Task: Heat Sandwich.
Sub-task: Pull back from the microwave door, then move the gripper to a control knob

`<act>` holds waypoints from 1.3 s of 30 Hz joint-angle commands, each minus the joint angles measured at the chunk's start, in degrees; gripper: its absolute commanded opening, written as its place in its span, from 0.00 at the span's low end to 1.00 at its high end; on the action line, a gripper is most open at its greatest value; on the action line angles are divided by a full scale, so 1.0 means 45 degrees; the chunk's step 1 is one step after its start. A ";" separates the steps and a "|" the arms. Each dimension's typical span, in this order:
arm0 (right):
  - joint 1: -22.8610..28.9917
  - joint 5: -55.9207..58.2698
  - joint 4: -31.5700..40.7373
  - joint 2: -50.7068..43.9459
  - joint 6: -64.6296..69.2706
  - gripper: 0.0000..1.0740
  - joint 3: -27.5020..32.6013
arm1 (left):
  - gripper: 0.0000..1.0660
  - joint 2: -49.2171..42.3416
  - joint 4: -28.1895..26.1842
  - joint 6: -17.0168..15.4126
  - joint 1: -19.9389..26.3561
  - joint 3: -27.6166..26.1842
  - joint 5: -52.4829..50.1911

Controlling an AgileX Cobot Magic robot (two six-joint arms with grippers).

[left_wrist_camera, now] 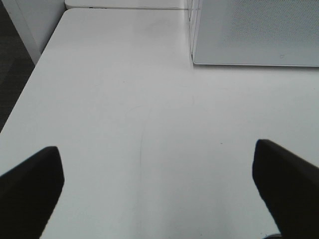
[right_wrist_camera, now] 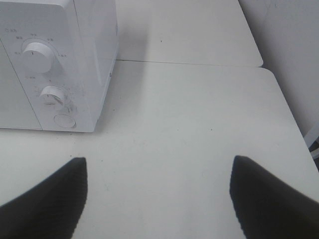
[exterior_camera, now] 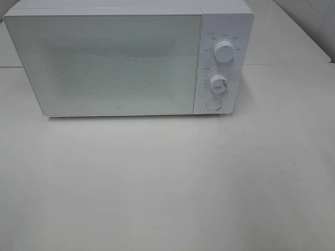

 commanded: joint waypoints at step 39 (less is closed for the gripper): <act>0.3349 -1.4617 0.3973 0.7779 -0.2648 0.71 0.2712 | 0.92 -0.0255 0.0000 0.0000 0.0038 0.0013 -0.0140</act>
